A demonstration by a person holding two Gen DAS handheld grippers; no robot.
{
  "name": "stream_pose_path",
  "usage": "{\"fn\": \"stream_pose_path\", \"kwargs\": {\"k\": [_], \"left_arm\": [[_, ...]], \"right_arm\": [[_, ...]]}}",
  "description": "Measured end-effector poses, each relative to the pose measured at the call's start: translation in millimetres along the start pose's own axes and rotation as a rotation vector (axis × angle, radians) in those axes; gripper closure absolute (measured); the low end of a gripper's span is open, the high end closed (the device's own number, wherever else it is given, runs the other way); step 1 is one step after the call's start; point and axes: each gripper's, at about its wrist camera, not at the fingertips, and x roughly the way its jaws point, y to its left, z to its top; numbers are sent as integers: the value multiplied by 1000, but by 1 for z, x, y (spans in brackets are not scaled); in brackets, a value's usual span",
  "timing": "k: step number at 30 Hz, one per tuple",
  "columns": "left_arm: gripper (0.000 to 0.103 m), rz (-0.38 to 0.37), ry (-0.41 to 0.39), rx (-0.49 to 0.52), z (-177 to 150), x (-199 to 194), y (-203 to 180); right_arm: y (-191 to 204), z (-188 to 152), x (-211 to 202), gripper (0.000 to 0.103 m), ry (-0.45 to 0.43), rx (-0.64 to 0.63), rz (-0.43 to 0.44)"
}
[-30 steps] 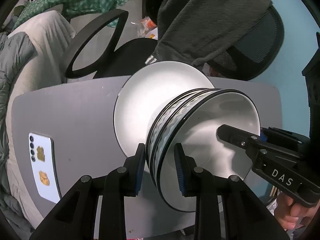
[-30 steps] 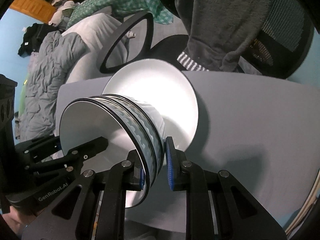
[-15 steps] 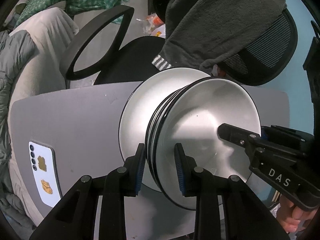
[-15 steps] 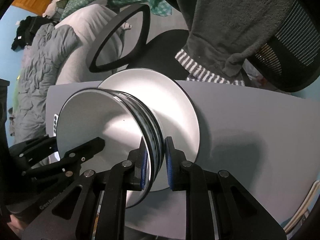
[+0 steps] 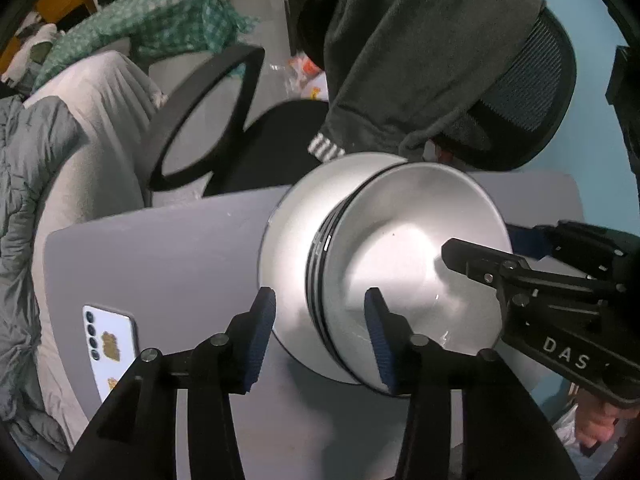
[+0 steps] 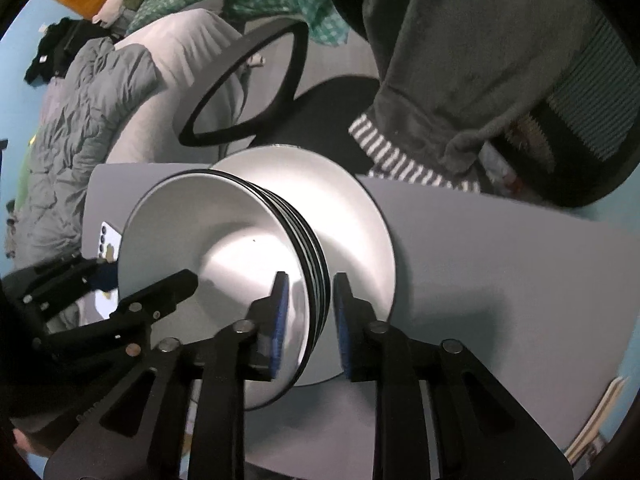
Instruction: Organize plates and bowls
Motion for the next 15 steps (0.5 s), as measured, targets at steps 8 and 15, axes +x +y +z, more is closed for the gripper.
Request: {"fn": "stream_pose_path", "kwargs": {"k": [8,15], "left_arm": [[42,47,-121,2,-21,-59,2],[27,19,-247,-6,-45,-116,-3]], "right_arm": [[12,-10,-49,48,-99,-115,-86],[20,-36,-105,43,-204,-146,-125]]}}
